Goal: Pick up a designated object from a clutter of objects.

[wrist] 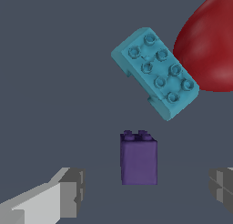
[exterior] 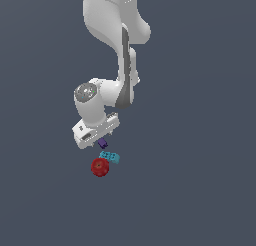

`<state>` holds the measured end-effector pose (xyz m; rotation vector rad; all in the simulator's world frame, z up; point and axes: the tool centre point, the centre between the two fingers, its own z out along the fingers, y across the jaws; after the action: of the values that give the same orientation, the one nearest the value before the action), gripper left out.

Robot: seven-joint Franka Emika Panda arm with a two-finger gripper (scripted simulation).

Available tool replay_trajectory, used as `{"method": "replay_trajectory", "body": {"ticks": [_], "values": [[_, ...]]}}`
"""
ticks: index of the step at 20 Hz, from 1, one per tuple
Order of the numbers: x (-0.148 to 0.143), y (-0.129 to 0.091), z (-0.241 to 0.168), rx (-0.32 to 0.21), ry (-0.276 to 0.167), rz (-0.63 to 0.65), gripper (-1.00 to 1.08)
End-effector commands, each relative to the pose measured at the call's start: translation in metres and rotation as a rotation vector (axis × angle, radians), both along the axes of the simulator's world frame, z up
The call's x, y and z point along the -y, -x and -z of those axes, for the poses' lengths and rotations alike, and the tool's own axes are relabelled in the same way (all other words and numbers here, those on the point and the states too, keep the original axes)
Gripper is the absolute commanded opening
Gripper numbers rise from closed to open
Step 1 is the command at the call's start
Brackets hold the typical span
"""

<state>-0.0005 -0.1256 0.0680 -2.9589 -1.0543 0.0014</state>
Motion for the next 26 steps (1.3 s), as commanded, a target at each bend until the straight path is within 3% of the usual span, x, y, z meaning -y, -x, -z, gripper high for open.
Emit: {"method": "replay_trajectory", "body": {"ticks": [1, 21, 22, 26], "values": [[0.001, 0.0, 0.001, 0.001, 0.0, -0.006, 1.0], [0.001, 0.001, 0.052, 0.001, 0.0, -0.005, 1.0], [0.001, 0.001, 0.052, 0.001, 0.0, -0.005, -1.0], [0.001, 0.001, 0.052, 0.001, 0.0, -0.005, -1.0]]}}
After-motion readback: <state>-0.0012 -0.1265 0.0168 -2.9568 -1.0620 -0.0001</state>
